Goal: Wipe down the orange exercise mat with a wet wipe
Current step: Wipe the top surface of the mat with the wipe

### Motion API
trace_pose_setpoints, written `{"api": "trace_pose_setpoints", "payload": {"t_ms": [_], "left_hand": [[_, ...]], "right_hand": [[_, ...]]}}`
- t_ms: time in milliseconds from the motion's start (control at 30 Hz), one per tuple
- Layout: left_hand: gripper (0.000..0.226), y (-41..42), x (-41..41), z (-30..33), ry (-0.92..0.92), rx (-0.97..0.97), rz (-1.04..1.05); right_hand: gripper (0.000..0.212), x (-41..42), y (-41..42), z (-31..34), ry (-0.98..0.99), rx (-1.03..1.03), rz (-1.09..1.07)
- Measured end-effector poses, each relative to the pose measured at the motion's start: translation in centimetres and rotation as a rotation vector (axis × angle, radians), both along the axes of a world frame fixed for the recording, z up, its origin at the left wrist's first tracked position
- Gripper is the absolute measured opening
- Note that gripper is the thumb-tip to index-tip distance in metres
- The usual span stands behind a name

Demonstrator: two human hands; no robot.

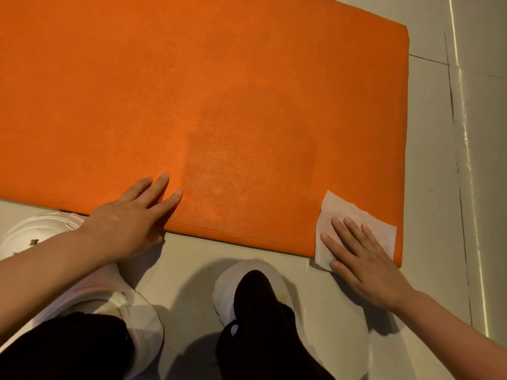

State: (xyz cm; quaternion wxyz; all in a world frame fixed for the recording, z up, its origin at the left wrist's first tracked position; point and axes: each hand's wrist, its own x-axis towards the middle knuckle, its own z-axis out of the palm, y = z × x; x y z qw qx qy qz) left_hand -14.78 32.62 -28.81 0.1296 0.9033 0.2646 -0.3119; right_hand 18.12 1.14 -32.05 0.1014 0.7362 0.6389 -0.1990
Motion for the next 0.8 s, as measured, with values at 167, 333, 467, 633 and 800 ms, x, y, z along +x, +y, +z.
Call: {"api": "trace_pose_setpoints", "payload": {"t_ms": [167,333,467,633,800], "left_hand": [[0.089,0.3,-0.7,0.4,-0.176,-0.046,0.11],[0.067,1.5,-1.9,0.2,-0.218,0.05,0.191],[0.062,3.0,-4.2,0.2,-0.262,0.134,0.164],[0.067,5.3,-6.5,0.3,-0.198,0.165,0.336],[0.074,6.3,-7.7,0.6,-0.171,0.109,0.509]], "right_hand": [[0.049,-4.1,8.2,-0.7,0.133,0.088,0.215],[0.054,-10.3,20.3,-2.6,0.2,0.234,0.459],[0.063,-9.8,26.0,-3.0,0.215,0.253,0.405],[0.071,-1.3,31.0,-3.1,0.035,0.252,-0.258],[0.065,-3.6,32.6,-2.9,-0.02,0.251,-0.426]]}}
